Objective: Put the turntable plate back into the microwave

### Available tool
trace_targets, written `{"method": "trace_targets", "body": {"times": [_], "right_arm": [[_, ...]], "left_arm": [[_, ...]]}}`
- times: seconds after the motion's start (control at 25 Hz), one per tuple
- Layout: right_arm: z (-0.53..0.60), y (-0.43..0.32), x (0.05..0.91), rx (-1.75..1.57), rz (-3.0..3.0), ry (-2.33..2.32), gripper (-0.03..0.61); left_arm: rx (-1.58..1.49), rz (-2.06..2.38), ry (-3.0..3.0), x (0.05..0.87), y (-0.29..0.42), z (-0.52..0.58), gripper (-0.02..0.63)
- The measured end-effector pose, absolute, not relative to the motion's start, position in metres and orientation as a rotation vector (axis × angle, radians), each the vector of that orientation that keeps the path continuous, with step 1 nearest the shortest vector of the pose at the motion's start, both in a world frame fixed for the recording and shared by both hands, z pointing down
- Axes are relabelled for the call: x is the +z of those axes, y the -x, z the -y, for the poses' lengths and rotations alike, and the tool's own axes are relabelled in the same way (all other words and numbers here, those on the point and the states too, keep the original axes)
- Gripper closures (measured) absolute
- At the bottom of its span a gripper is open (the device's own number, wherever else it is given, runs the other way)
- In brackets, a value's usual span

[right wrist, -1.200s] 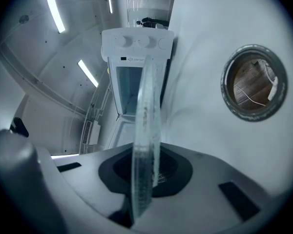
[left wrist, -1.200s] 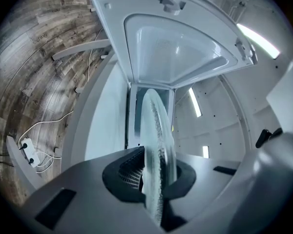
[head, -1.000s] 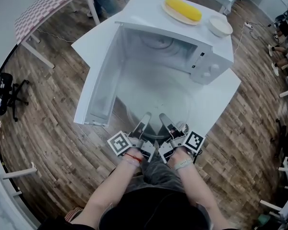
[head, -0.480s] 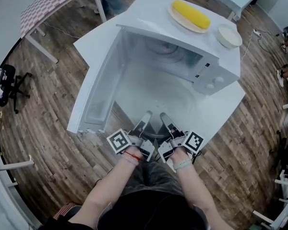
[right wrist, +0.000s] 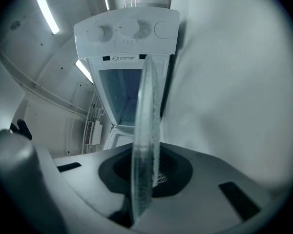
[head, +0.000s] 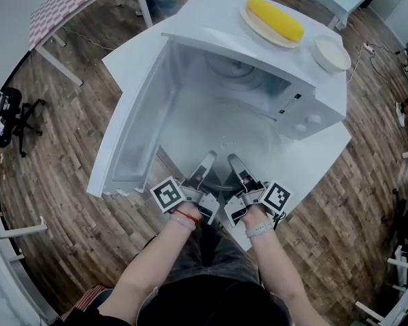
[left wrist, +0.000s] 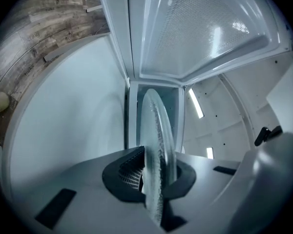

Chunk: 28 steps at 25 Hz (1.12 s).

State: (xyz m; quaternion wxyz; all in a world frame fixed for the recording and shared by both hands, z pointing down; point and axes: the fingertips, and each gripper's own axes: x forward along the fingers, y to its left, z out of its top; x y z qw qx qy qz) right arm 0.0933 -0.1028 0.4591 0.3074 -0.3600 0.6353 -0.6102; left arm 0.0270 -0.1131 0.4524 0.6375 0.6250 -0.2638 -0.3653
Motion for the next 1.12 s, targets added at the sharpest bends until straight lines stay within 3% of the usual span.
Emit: {"method": "trace_targets", "body": {"times": [1.12], "right_arm": [[0.189, -0.096, 0.470, -1.597, -1.666, 0.991, 0.535]], "left_arm": [[-0.825, 0.584, -1.424, 0.466, -0.030, 0.201, 0.583]]}}
